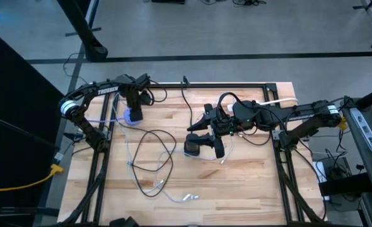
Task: Insert USB
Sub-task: Insert the green charger cable into the violet outlet extension
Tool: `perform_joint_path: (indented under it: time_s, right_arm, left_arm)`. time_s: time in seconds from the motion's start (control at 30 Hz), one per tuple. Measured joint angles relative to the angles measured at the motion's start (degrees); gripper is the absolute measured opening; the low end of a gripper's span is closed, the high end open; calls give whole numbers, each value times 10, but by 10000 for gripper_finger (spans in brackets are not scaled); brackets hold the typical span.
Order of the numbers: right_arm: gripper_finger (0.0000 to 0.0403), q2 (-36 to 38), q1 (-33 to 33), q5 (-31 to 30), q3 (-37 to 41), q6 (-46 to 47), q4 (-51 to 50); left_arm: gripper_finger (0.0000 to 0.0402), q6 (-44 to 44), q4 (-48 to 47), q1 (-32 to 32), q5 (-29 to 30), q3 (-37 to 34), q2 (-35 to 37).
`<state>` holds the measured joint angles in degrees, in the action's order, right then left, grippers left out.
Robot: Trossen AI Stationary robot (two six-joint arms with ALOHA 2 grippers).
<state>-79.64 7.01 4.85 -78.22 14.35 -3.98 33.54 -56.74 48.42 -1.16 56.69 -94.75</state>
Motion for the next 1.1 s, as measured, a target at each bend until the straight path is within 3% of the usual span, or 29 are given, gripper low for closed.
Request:
perform_joint_path:
  time_s: [0.17, 0.3, 0.53, 0.8, 1.1]
  right_arm:
    - [183, 0, 0, 0, 0, 1, 0]
    - [183, 0, 0, 0, 0, 1, 0]
    - [183, 0, 0, 0, 0, 0, 0]
    - [183, 0, 0, 0, 0, -9, 0]
    - [183, 0, 4, 1, 0, -9, 0]
  left_arm:
    - [140, -5, -9, 0, -2, 2, 16]
    - [166, -23, -43, -2, -3, 22, 48]
    - [158, -41, -123, -2, -2, 78, 87]
    - [144, -50, -96, -4, -44, 74, 76]
    - [209, -55, -74, -4, -45, 37, 50]
